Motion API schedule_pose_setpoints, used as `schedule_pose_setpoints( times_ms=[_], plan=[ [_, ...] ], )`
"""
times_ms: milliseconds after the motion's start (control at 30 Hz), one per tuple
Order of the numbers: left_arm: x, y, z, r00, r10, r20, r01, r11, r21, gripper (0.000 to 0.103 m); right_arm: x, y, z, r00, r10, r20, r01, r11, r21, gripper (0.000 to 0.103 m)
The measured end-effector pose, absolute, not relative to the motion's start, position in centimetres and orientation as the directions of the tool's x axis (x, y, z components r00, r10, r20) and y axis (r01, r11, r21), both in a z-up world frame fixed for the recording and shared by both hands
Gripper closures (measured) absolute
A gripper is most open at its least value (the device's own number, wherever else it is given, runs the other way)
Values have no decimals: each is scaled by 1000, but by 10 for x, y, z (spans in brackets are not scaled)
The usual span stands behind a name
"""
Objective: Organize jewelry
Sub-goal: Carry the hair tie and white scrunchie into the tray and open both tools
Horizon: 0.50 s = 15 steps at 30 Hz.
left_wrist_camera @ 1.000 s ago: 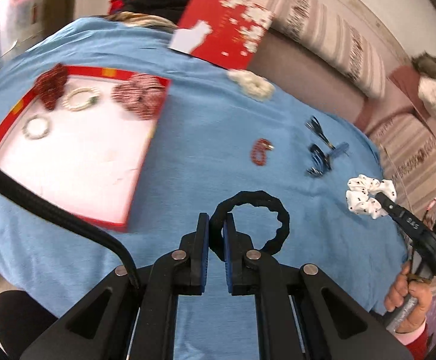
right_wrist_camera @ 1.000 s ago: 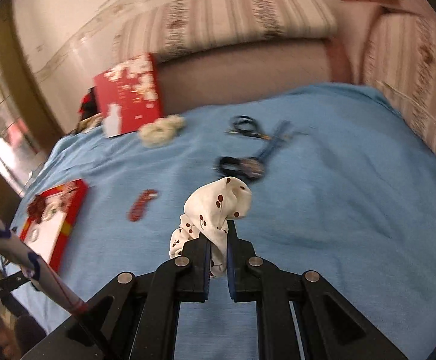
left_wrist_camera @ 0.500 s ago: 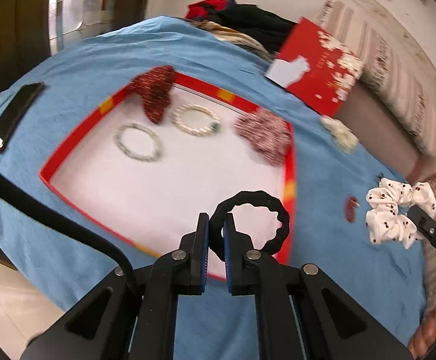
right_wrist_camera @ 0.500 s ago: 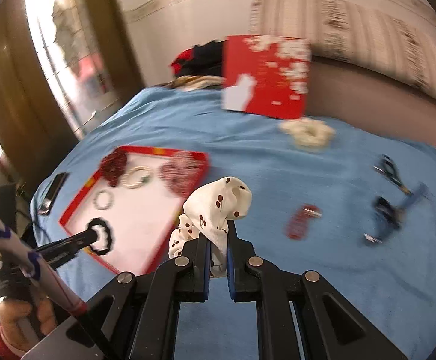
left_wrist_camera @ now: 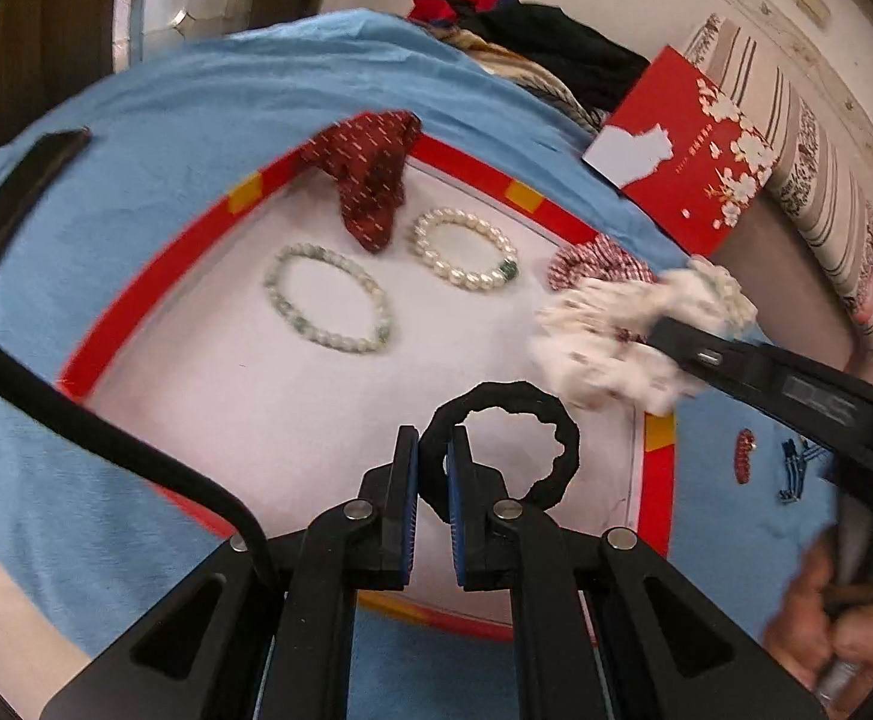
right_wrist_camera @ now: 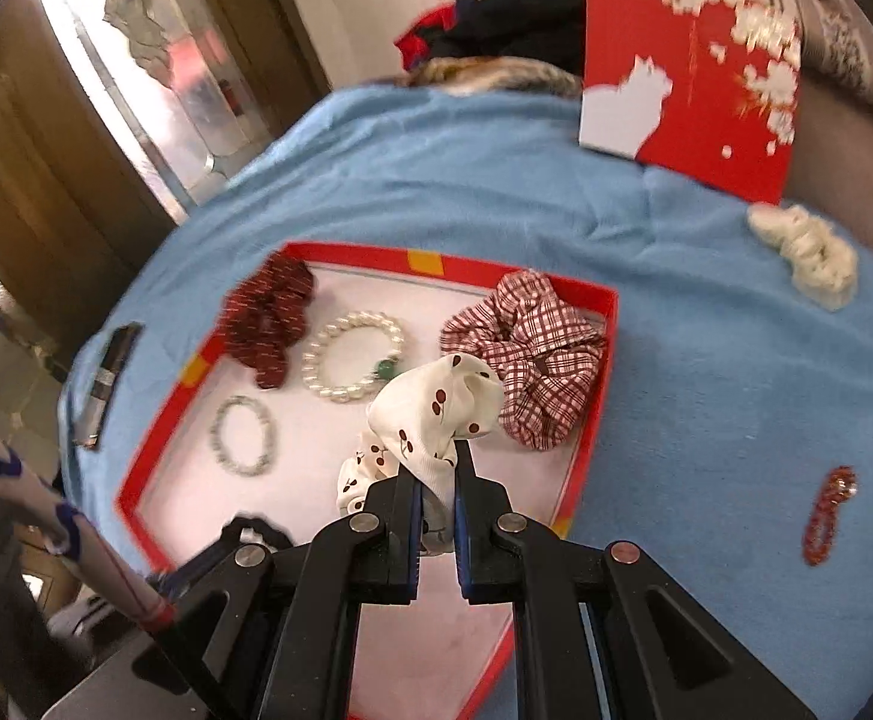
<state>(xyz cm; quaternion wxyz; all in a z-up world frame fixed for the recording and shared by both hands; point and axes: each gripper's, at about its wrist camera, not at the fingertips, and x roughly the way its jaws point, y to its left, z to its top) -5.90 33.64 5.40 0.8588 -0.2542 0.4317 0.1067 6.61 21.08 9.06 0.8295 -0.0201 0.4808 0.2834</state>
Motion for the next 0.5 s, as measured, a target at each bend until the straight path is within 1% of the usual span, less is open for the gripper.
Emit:
schedule_pose_setpoints(
  times_ms=[67,333,400,433,467,500],
  plan=[
    [-54,333,52,603,-59,-796,-392,846,-361,95,74,217,82,377,421,-825,-481,850,214,94],
    [-34,318,49,597,-41,-801,-383,863,-330,94,103,228,67,390,362,-847,-456,875,164,93],
    [-34,317,49,595,-20,-804,-395,864,-313,94,107,230,66,382,361,-851,-460,873,164,91],
    [-35,318,50,599,-14,-801,-397,863,-312,93,108,230,67,383,363,-850,-459,873,166,89],
    [-37,319,51,605,-10,-797,-397,863,-312,91,107,229,68,382,367,-848,-459,872,171,82],
    [-38,320,52,609,-6,-793,-399,862,-313,83,106,226,72,382,376,-844,-461,869,179,77]
  ],
)
